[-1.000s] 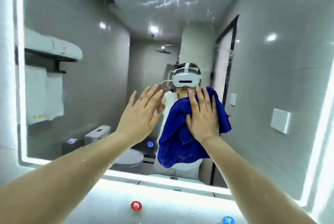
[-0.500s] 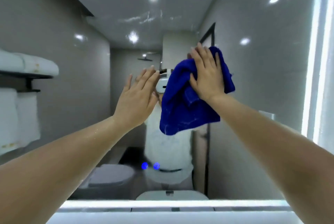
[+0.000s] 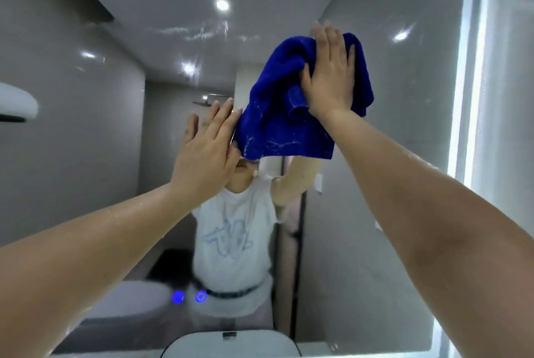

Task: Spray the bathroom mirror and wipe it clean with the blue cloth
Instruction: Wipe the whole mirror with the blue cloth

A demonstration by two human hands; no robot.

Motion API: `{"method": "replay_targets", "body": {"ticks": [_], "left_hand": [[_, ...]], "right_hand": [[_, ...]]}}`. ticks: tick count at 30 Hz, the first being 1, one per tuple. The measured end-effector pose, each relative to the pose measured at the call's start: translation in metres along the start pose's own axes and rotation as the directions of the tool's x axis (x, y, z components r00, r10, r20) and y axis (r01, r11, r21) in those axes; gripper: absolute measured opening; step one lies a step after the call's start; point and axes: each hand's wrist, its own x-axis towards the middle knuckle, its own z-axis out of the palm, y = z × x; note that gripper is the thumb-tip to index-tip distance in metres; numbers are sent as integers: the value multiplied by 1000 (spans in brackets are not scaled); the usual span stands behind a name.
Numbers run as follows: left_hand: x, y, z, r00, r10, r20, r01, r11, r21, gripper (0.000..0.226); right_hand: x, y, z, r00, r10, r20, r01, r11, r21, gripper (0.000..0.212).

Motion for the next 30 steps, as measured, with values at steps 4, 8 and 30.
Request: {"method": "replay_targets", "body": {"ticks": [4,8,30], "left_hand": [[-23,-5,-8,999,13,48,-15,999,42,55],[-49,-2,-21,995,-64,73,60,997,51,63],[-69,70,-9,990,13,140,-14,1000,5,57]], "right_hand": [[-28,-1,-2,999,-34,24,33,999,7,60],[-85,1,-4,993,-93,78,89,995,55,61],[-228,44,16,377,-878,294,844,456,282,57]]}}
